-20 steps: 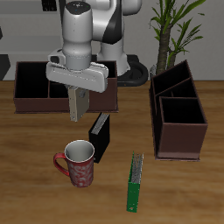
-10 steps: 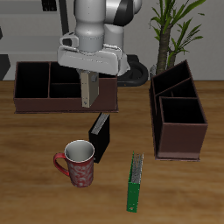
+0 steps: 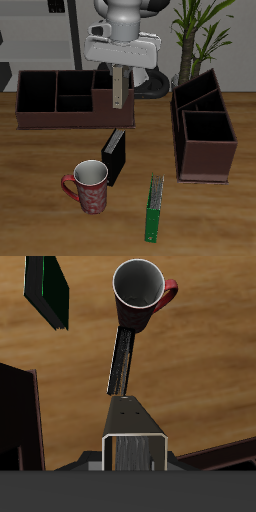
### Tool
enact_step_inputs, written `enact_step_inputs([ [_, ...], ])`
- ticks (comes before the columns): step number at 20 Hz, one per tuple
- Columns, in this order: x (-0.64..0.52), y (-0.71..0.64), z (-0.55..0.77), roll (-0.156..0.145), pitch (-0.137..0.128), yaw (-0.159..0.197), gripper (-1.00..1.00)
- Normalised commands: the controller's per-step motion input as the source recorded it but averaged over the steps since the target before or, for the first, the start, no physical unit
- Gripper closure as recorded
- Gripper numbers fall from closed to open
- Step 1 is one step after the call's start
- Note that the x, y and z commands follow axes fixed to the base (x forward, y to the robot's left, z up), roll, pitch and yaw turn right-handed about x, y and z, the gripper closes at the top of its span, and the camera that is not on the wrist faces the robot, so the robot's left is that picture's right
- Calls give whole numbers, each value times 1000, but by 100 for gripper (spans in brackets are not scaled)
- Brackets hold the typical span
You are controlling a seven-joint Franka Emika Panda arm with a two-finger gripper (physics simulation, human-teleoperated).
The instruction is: Place the yellow book into the left desk caddy's right compartment and place the green book into the back desk caddy's front compartment and place the black book into the back desk caddy's back compartment
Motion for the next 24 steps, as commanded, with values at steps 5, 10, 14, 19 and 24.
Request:
enact_step_inputs([
  [5, 8, 572, 382, 55, 0, 0, 100],
  [10, 413, 640, 234, -26, 62, 18, 100],
  [14, 420, 588, 80, -12, 43, 55, 100],
  [19, 377, 471, -64, -6, 48, 29, 100],
  [24, 241, 377, -117, -2, 45, 5, 100],
])
